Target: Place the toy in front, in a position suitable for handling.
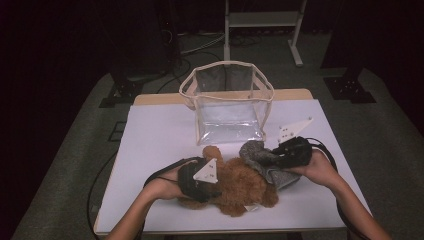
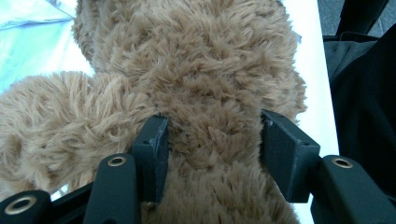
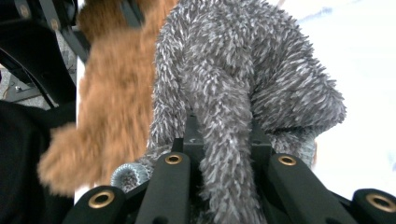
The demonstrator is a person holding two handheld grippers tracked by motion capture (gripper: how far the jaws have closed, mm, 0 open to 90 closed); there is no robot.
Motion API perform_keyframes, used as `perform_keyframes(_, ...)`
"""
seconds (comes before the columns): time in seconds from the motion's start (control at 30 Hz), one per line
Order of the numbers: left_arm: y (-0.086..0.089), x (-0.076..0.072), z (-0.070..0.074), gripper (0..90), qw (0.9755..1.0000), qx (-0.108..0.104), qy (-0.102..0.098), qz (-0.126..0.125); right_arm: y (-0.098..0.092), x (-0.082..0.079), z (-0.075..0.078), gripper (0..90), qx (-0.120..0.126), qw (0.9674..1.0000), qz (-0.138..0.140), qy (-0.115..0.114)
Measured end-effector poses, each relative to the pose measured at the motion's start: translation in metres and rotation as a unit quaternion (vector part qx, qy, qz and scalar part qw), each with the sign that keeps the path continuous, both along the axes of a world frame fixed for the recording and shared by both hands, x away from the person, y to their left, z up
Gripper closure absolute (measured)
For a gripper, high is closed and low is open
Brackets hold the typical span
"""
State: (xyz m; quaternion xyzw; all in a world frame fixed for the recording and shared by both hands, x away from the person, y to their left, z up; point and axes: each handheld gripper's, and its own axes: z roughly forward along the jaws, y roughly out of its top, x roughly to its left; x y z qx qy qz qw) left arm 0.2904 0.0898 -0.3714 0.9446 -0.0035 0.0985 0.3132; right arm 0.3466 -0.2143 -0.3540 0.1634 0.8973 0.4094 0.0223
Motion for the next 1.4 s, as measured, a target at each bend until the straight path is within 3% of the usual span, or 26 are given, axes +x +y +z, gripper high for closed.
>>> perform_keyframes(0.03, 0.000, 0.000, 0.000, 45.1, 1.0000, 0.000, 0.000, 0.000, 0.000, 0.000, 0.000, 75.6, 0.000, 1.0000, 0.000, 0.000)
perform_keyframes(0.1, 0.000, -0.002, 0.000, 45.1, 1.0000, -0.001, 0.000, -0.002, 0.022, 0.008, 0.008, 75.6, 0.001, 0.9997, 0.020, -0.015)
perform_keyframes(0.23, 0.000, -0.004, 0.000, 45.1, 1.0000, 0.000, -0.003, -0.006, 0.044, 0.016, 0.002, 75.6, -0.013, 0.9993, 0.035, -0.004)
perform_keyframes(0.3, 0.001, -0.004, -0.001, 45.1, 1.0000, -0.003, -0.003, -0.005, 0.045, 0.020, -0.006, 75.6, -0.018, 0.9992, 0.037, 0.005)
perform_keyframes(0.37, 0.001, -0.004, -0.002, 45.1, 1.0000, -0.005, -0.004, -0.005, 0.039, 0.023, -0.011, 75.7, -0.007, 0.9994, 0.028, 0.020)
perform_keyframes(0.53, 0.000, -0.004, -0.001, 45.1, 0.9999, -0.001, -0.006, -0.008, 0.010, 0.025, -0.021, 75.6, -0.027, 0.9991, -0.013, 0.029)
perform_keyframes(0.6, -0.001, -0.004, -0.001, 45.2, 0.9999, 0.000, -0.006, -0.009, 0.001, 0.024, -0.018, 75.6, -0.021, 0.9991, -0.022, 0.029)
perform_keyframes(0.73, -0.003, -0.005, -0.001, 45.2, 0.9999, 0.005, -0.007, -0.010, 0.003, 0.021, -0.006, 75.6, -0.010, 0.9997, -0.017, 0.015)
perform_keyframes(0.83, -0.003, -0.006, -0.001, 45.2, 0.9999, 0.004, -0.007, -0.010, 0.017, 0.024, -0.001, 75.6, -0.014, 0.9999, -0.003, 0.006)
perform_keyframes(1.0, 0.000, -0.007, -0.002, 45.2, 0.9999, -0.003, -0.008, -0.011, 0.034, 0.033, -0.009, 75.6, -0.022, 0.9996, 0.008, 0.013)
perform_keyframes(1.1, 0.001, -0.006, -0.002, 45.2, 0.9999, -0.004, -0.008, -0.012, 0.023, 0.038, -0.020, 75.5, -0.004, 0.9992, -0.009, 0.038)
perform_keyframes(1.23, 0.001, -0.005, -0.002, 44.9, 0.9999, -0.006, -0.008, -0.010, 0.003, 0.037, -0.029, 75.5, -0.027, 0.9980, -0.037, 0.043)
perform_keyframes(1.4, -0.002, -0.003, -0.002, 44.2, 0.9999, -0.002, -0.008, -0.007, -0.012, 0.031, -0.016, 75.5, -0.018, 0.9983, -0.044, 0.033)
